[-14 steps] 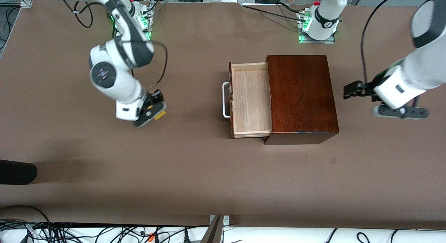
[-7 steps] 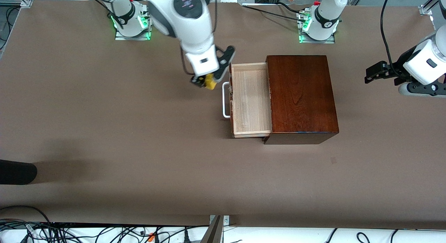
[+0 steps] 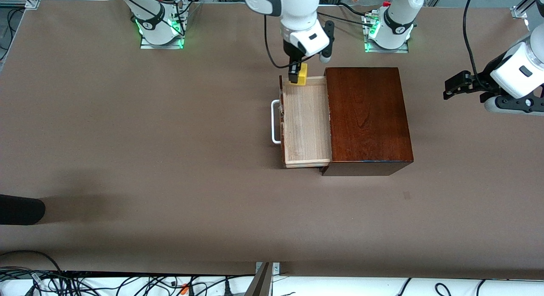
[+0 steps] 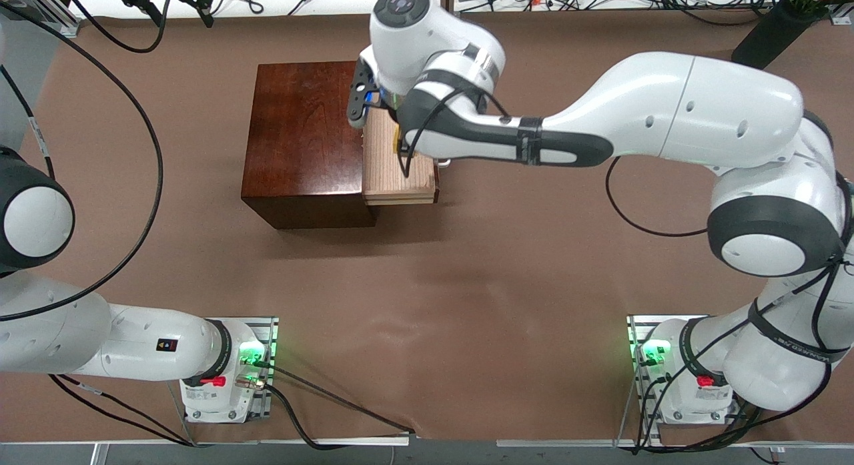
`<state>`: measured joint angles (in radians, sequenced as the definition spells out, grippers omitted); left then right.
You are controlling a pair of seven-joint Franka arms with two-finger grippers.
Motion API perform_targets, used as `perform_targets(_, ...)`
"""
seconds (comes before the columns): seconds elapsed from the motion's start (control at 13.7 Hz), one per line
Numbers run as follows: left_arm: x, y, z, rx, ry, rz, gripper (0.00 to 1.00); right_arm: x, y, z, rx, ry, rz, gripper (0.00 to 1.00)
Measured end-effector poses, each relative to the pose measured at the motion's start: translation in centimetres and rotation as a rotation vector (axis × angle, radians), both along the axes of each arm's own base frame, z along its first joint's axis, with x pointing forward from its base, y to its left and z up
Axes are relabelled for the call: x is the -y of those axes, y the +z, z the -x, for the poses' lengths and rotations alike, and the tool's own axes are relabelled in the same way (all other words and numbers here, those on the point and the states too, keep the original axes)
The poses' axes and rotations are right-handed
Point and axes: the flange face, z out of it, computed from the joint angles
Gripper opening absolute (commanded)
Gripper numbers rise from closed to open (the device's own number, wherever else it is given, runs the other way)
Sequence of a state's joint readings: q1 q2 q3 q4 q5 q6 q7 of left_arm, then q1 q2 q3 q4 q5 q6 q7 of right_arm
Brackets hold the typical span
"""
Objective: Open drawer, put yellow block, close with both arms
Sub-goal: 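Carry the yellow cube with the right gripper over the open drawer, then lower the cube into the drawer and open the right gripper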
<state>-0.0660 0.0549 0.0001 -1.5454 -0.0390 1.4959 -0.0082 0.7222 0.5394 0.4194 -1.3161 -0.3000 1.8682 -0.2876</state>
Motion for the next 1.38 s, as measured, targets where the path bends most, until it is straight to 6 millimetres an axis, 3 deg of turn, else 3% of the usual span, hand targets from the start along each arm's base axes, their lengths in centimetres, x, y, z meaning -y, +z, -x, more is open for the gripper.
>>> perform_targets(0.66, -0.5, 0.0, 0.0, 0.001, 0.009, 0.001, 1.00, -1.4, -10.1, -2.7, 0.043, 0.050, 0.062, 0.02)
perform_targets(0.95, -0.6, 0.0, 0.0, 0.002, 0.006, -0.019, 1.00, -1.4, -12.1, -3.1, 0.042, 0.091, 0.081, 0.02)
perform_targets(1.38, -0.5, 0.0, 0.0, 0.003, 0.002, -0.030, 1.00, 0.0, -12.9, -5.2, 0.051, 0.130, 0.111, 0.03)
